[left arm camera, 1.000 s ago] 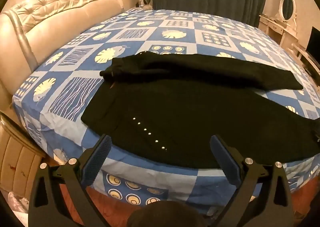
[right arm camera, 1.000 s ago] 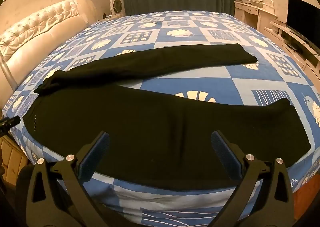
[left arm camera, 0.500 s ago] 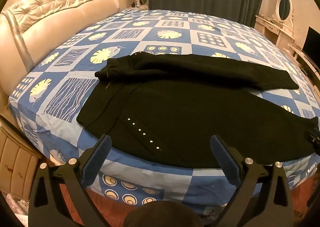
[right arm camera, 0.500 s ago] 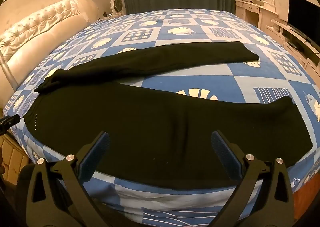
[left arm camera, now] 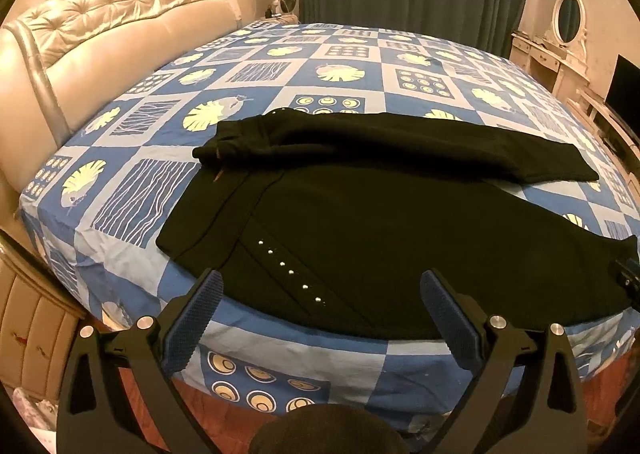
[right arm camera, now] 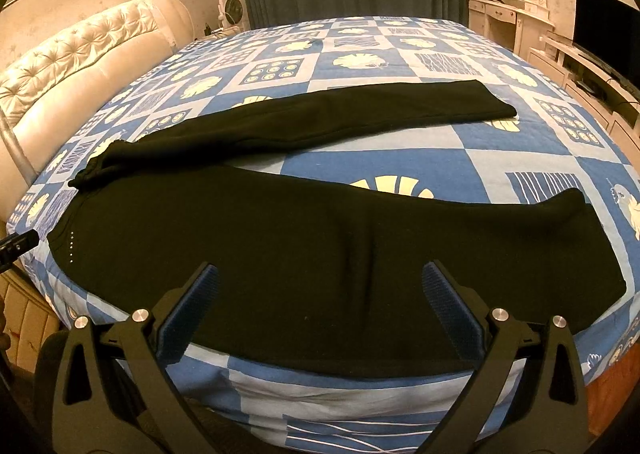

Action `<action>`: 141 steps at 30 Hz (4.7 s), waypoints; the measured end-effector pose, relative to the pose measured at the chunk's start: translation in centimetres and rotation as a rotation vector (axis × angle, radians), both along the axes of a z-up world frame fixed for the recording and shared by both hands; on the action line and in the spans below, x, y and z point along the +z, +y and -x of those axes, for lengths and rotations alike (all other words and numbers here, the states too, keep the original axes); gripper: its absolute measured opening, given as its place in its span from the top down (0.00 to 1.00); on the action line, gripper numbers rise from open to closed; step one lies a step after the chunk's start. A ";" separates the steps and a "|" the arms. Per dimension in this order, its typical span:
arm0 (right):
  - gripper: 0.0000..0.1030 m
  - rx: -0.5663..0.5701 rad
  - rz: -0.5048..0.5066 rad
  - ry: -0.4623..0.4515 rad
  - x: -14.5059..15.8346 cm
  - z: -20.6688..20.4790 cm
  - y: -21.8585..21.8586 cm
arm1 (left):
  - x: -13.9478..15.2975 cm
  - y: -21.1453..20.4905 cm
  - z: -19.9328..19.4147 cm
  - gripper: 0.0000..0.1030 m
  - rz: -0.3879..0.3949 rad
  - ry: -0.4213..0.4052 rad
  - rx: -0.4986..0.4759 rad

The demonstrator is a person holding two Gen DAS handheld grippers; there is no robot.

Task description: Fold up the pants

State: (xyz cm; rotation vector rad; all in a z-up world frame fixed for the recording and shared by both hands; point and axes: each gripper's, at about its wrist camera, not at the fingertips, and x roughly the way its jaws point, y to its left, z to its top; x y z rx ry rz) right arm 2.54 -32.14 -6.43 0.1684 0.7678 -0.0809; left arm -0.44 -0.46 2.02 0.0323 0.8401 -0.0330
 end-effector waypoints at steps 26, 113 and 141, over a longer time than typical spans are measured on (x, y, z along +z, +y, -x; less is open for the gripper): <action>0.02 0.002 -0.003 0.002 -0.1 0.0 -0.1 | -0.2 -0.4 0.1 0.04 -0.006 0.002 -0.011; 0.02 0.064 -0.116 0.039 1.1 -2.5 1.6 | -4.7 20.8 -22.6 0.04 0.467 0.278 -0.040; 0.02 0.245 -0.151 0.022 2.8 -16.0 0.8 | -9.7 19.3 -33.0 0.64 0.644 0.434 -0.163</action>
